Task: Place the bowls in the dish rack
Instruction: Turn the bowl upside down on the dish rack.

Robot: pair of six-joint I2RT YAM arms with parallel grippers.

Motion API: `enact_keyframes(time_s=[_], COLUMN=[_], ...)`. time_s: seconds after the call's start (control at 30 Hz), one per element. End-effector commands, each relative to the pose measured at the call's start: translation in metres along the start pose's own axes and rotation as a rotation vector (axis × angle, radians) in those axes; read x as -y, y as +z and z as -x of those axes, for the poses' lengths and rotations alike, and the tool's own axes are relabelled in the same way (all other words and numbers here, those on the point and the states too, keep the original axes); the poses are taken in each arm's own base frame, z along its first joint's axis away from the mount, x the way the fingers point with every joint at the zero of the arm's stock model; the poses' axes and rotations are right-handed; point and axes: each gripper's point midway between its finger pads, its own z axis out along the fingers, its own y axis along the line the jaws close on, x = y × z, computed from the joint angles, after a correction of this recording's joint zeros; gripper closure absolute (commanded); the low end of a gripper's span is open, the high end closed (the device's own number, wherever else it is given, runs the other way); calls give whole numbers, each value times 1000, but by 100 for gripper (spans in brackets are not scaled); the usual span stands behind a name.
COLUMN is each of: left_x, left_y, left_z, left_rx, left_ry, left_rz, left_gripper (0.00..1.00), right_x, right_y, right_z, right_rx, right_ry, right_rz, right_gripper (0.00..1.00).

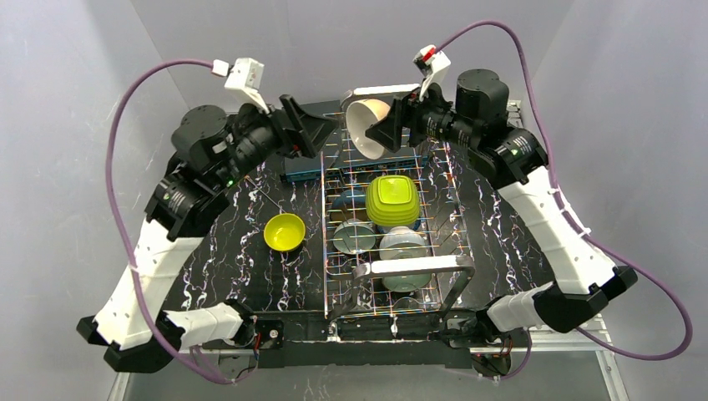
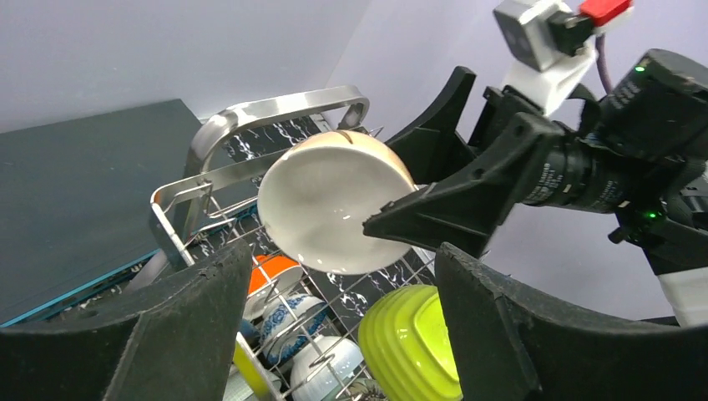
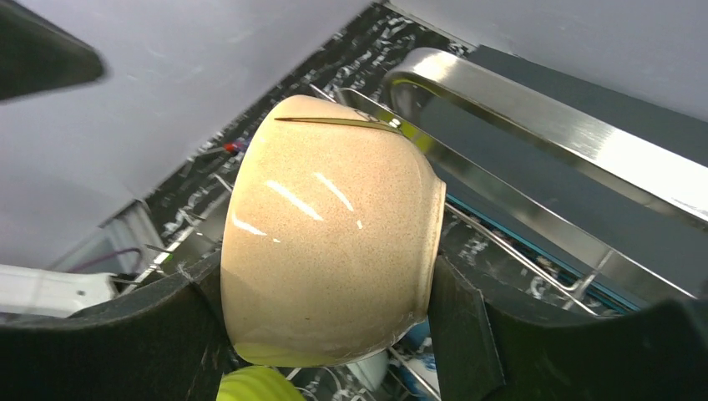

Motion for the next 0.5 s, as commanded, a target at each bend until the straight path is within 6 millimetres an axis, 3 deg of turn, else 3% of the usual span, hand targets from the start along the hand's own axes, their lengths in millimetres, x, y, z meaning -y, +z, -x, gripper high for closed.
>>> enact_keyframes(time_s=[0.0,0.37,0.47], left_x=[-8,-17,-19], left_y=[-28,-37,-37], left_z=[5,-13,-17], left_rx=[27,-24,-40], left_ry=[33,-5,-6], left_rz=[54,95,105], left_gripper=[22,21,21], right_x=[-4,-13,-10], right_y=[-17,4,2], right_z=[43,29,34], right_rx=[104,-10,0], right_ry=[-199,-526,-590], right_rz=[-61,-185,-221], right_gripper=[99,99,99])
